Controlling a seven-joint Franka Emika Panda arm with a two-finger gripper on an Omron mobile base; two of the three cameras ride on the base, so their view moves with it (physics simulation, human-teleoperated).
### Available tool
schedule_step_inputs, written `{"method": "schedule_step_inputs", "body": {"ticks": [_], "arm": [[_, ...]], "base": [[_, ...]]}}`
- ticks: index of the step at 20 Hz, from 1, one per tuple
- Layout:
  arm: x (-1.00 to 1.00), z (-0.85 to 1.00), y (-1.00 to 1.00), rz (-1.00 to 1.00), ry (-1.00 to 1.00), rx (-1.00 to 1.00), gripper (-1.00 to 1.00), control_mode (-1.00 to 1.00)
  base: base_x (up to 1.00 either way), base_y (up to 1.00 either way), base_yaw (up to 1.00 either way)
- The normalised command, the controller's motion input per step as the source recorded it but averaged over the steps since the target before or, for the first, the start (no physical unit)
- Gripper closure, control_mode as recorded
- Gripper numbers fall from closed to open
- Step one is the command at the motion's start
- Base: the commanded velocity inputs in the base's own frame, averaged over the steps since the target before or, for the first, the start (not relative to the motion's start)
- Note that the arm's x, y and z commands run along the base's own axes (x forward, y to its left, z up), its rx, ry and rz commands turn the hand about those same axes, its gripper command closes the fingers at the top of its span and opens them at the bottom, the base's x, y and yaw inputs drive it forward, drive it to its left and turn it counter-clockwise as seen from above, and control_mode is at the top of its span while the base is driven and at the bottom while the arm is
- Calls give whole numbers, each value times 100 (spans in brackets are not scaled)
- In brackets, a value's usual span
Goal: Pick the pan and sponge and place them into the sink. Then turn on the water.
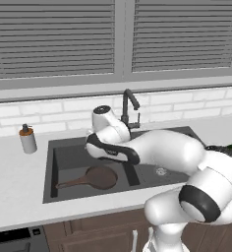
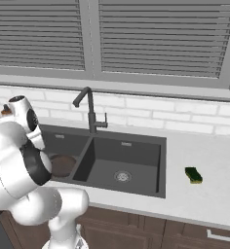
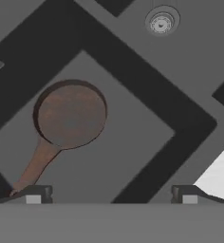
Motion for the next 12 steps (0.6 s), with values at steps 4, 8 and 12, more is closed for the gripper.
{"method": "schedule_step_inputs", "body": {"ticks": [4, 8, 12], "arm": [[-46, 40, -89, 20, 0, 0, -100, -100], [-32, 52, -84, 18, 5, 0, -100, -100], [-40, 32, -91, 19, 1, 0, -100, -100]], "base": [[0, 0, 0], [0, 0, 0], [0, 0, 0]]}}
